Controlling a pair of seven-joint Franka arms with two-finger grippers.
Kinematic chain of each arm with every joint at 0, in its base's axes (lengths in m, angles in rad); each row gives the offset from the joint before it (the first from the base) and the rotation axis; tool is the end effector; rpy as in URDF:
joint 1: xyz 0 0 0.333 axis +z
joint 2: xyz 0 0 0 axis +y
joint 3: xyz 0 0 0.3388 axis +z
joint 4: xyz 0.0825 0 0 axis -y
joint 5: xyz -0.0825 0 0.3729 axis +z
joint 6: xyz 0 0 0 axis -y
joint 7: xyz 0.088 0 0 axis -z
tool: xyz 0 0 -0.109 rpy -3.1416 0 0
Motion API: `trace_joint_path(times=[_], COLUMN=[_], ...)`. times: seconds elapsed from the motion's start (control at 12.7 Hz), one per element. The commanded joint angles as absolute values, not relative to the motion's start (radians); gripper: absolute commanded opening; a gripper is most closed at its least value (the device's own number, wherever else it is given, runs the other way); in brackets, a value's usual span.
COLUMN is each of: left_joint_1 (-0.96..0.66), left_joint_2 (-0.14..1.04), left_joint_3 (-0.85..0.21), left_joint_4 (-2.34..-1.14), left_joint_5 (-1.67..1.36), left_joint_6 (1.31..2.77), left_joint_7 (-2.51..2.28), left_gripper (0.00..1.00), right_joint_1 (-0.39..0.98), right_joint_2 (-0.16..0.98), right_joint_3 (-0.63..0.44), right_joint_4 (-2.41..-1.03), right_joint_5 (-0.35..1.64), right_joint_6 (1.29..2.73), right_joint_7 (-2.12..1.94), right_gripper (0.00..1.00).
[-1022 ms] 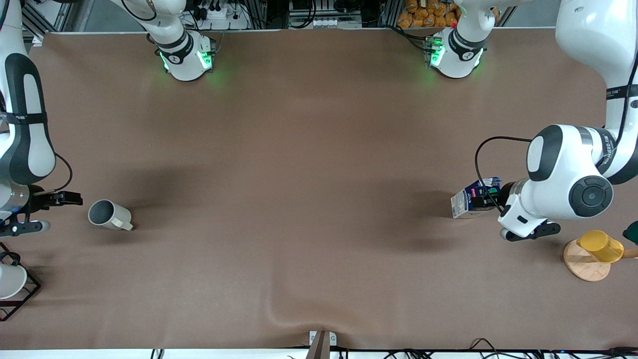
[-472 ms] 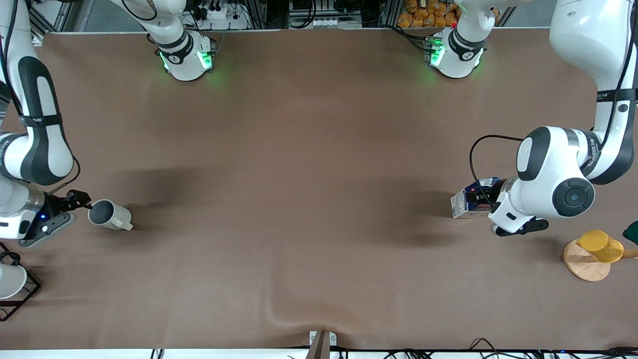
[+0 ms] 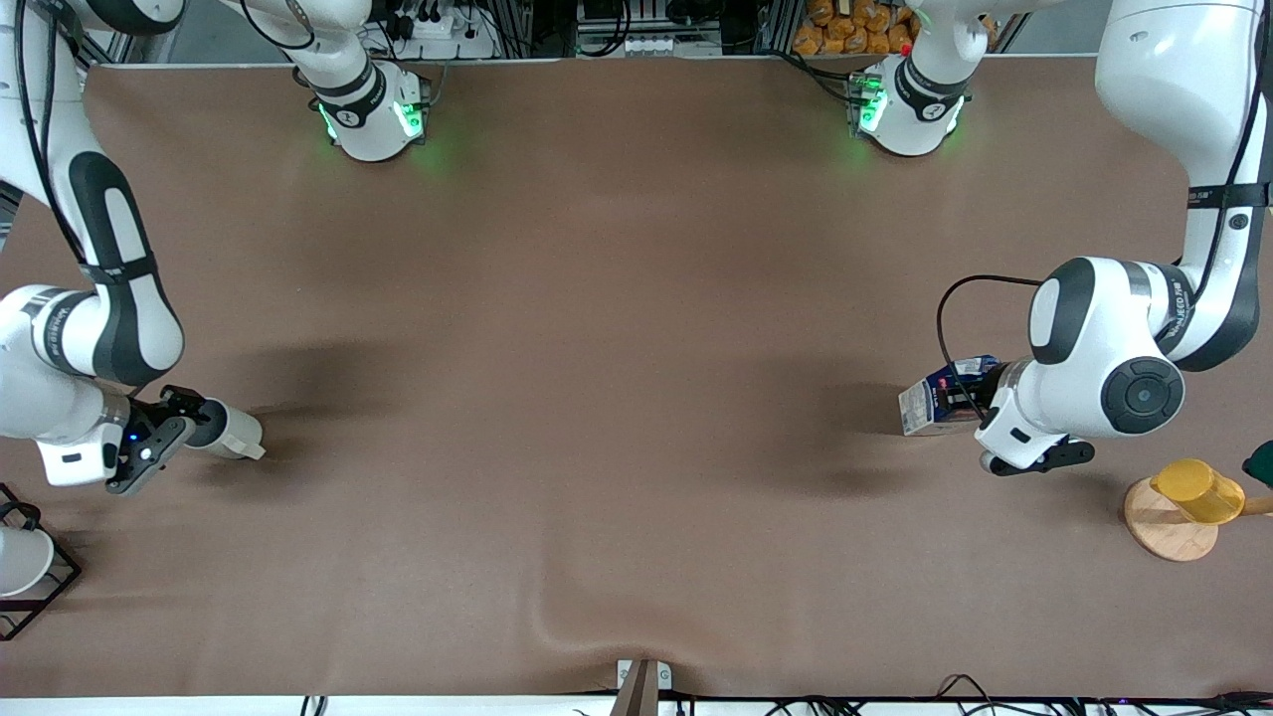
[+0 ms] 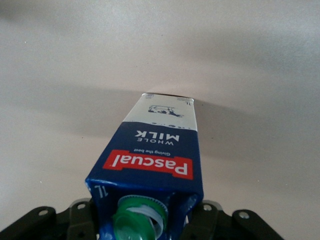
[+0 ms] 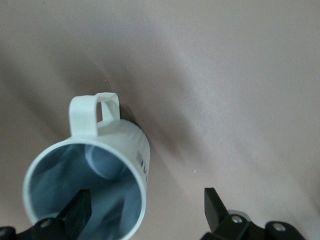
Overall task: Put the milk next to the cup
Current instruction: 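Close the left gripper on the carton while the right gripper grasps the mug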
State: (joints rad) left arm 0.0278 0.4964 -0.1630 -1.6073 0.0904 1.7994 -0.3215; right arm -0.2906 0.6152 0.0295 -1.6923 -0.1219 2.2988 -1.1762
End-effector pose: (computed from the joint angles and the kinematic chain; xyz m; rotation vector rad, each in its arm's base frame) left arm 0.6451 -0.0662 0.3461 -3.0285 -0.2433 0.4410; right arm 0.6572 -0.1811 0.2631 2.7184 1.4697 -0.0842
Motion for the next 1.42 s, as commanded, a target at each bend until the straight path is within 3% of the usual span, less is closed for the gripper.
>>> trace_joint_path(times=[0.0, 0.08, 0.16, 0.94, 1.34], left_joint_1=[0.028, 0.028, 0.028, 0.024, 0.023], left_joint_2=[0.483, 0.466, 0.451, 0.368, 0.325], left_joint_3=[-0.163, -0.163, -0.164, -0.186, -0.186], left_joint_4=[-1.617, -1.615, -1.614, -1.580, -1.580], left_joint_5=[0.120, 0.120, 0.118, 0.114, 0.101], left_joint_6=[1.802, 1.799, 1.799, 1.812, 1.799], left_joint_7=[-0.334, -0.339, -0.345, -0.376, -0.380], left_gripper=[0.54, 0.48, 0.46, 0.47, 0.48], right_joint_1=[-0.296, -0.292, -0.291, -0.282, -0.276], right_joint_2=[0.635, 0.634, 0.632, 0.592, 0.549], right_joint_3=[0.034, 0.034, 0.034, 0.078, 0.224], right_joint_4=[-1.716, -1.732, -1.736, -1.733, -1.729], right_joint_5=[-0.112, -0.112, -0.112, -0.110, -0.112], right_joint_6=[2.382, 2.397, 2.402, 2.355, 2.264], right_joint_7=[-1.270, -1.281, -1.281, -1.215, -0.822], right_gripper=[0.93, 0.33, 0.00, 0.00, 0.00])
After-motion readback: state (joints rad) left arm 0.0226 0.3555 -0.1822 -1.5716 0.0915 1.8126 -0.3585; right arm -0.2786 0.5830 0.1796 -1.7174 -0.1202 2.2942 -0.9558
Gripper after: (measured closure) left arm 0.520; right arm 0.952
